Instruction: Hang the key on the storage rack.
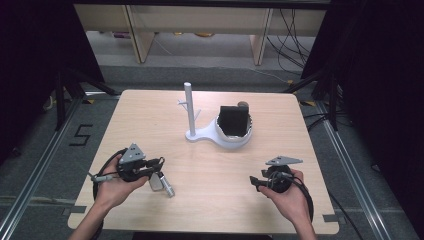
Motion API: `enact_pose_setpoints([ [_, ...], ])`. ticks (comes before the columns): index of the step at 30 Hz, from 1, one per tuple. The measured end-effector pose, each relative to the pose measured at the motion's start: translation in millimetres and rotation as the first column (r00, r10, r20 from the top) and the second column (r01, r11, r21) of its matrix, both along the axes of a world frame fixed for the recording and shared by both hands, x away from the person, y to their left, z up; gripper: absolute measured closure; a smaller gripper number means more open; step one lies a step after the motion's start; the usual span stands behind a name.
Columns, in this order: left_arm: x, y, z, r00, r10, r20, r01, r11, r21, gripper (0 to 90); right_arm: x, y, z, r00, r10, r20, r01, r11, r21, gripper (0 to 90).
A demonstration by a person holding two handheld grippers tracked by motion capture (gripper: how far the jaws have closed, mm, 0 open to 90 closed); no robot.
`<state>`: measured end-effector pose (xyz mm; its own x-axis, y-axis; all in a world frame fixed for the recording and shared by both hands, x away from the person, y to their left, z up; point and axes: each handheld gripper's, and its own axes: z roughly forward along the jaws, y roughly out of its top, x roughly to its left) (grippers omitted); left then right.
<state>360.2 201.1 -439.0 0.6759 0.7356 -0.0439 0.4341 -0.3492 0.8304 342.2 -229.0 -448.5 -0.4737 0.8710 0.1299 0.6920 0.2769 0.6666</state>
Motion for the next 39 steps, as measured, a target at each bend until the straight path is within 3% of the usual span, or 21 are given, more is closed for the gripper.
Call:
enact_pose_setpoints([
  [2, -0.6, 2.8, 2.5, 0.9998, 0.01, 0.015, -0.01, 0.9999, 0.011, 74.4, -0.3, -3.7, -3.8, 0.9979, -0.012, 0.064, 0.01, 1.0, 0.028, 47.9],
  [3, -0.3, 1.6, 1.5, 0.9996, 0.017, 0.023, -0.016, 0.9996, -0.024, 74.4, 0.0, -5.3, -5.7, 0.9957, -0.019, 0.091, 0.015, 0.999, 0.045, 48.0],
  [9, 0.9, 3.2, 3.6, 0.9952, 0.064, 0.074, -0.057, 0.9934, -0.1, 74.4, -3.3, -12.8, -11.7, 0.9824, -0.074, 0.172, 0.056, 0.993, 0.105, 47.9],
  [10, 1.1, 3.8, 4.7, 0.9937, 0.076, 0.083, -0.067, 0.9922, -0.105, 74.4, -4.6, -13.4, -11.3, 0.9812, -0.087, 0.172, 0.071, 0.993, 0.095, 48.0],
  [11, 1.5, 4.2, 5.8, 0.9914, 0.087, 0.097, -0.075, 0.9895, -0.124, 74.4, -6.3, -12.6, -12.4, 0.9802, -0.103, 0.169, 0.082, 0.988, 0.128, 47.9],
  [12, 2.1, 4.6, 6.3, 0.9904, 0.091, 0.104, -0.076, 0.9876, -0.138, 74.4, -5.5, -15.4, -14.0, 0.9753, -0.098, 0.198, 0.073, 0.989, 0.131, 47.9],
  [16, 4.6, 6.7, 9.9, 0.9839, 0.115, 0.137, -0.088, 0.9786, -0.186, 74.4, -10.0, -16.6, -14.9, 0.9729, -0.138, 0.186, 0.11, 0.982, 0.152, 47.9],
  [17, 5.1, 7.1, 10.3, 0.9817, 0.124, 0.145, -0.093, 0.9752, -0.201, 74.5, -8.1, -17.7, -17.2, 0.9687, -0.116, 0.219, 0.085, 0.986, 0.145, 48.0],
  [19, 6.0, 7.8, 11.3, 0.9774, 0.139, 0.16, -0.101, 0.9699, -0.221, 74.4, -8.9, -17.1, -17.7, 0.9674, -0.114, 0.226, 0.083, 0.986, 0.141, 48.0],
  [20, 6.5, 8.0, 11.7, 0.9761, 0.143, 0.163, -0.104, 0.9679, -0.229, 74.4, -9.3, -16.9, -18.3, 0.9627, -0.122, 0.241, 0.093, 0.987, 0.13, 48.0],
  [21, 7.6, 8.2, 12.3, 0.9744, 0.147, 0.17, -0.104, 0.9657, -0.238, 74.5, -11.2, -14.3, -18.0, 0.9637, -0.137, 0.229, 0.102, 0.982, 0.158, 48.0],
  [22, 8.3, 8.5, 12.6, 0.9734, 0.148, 0.175, -0.103, 0.9648, -0.242, 74.4, -9.8, -15.2, -19.8, 0.9581, -0.119, 0.261, 0.082, 0.986, 0.147, 48.0],
  [24, 9.6, 8.2, 12.7, 0.9698, 0.155, 0.188, -0.104, 0.9606, -0.258, 74.4, -13.4, -13.2, -19.2, 0.9555, -0.141, 0.259, 0.103, 0.982, 0.157, 48.0],
  [25, 10.3, 7.9, 12.4, 0.9684, 0.157, 0.194, -0.102, 0.9593, -0.263, 74.4, -11.6, -14.2, -21.8, 0.9452, -0.133, 0.298, 0.089, 0.984, 0.155, 47.9],
  [27, 12.1, 7.6, 11.8, 0.9671, 0.157, 0.2, -0.099, 0.9562, -0.276, 74.4, -14.2, -14.7, -22.4, 0.9433, -0.138, 0.302, 0.1, 0.985, 0.137, 47.9],
  [28, 12.9, 7.4, 11.9, 0.9663, 0.159, 0.203, -0.097, 0.9538, -0.285, 74.4, -15.9, -11.6, -24.1, 0.9429, -0.166, 0.289, 0.118, 0.977, 0.175, 47.7],
  [29, 13.1, 7.1, 12.2, 0.9652, 0.161, 0.206, -0.098, 0.9531, -0.287, 74.4, -16.5, -14.0, -25.4, 0.9442, -0.162, 0.287, 0.124, 0.982, 0.145, 47.5],
  [32, 14.4, 5.4, 15.0, 0.9597, 0.172, 0.222, -0.101, 0.9501, -0.295, 74.4, -14.6, -14.8, -28.4, 0.9387, -0.144, 0.313, 0.101, 0.983, 0.151, 47.5],
  [33, 15.1, 4.7, 16.2, 0.9572, 0.175, 0.23, -0.102, 0.9491, -0.298, 74.4, -15.4, -14.2, -28.6, 0.943, -0.147, 0.298, 0.103, 0.982, 0.159, 47.5],
  [36, 18.8, 2.1, 19.5, 0.9525, 0.182, 0.244, -0.104, 0.9477, -0.302, 74.4, -16.6, -12.4, -28.8, 0.944, -0.167, 0.284, 0.12, 0.977, 0.175, 47.5],
  [39, 23.9, -1.1, 21.2, 0.9493, 0.182, 0.256, -0.101, 0.9488, -0.299, 74.4, -14.2, -15.1, -29.0, 0.9405, -0.144, 0.308, 0.098, 0.982, 0.162, 47.4],
])
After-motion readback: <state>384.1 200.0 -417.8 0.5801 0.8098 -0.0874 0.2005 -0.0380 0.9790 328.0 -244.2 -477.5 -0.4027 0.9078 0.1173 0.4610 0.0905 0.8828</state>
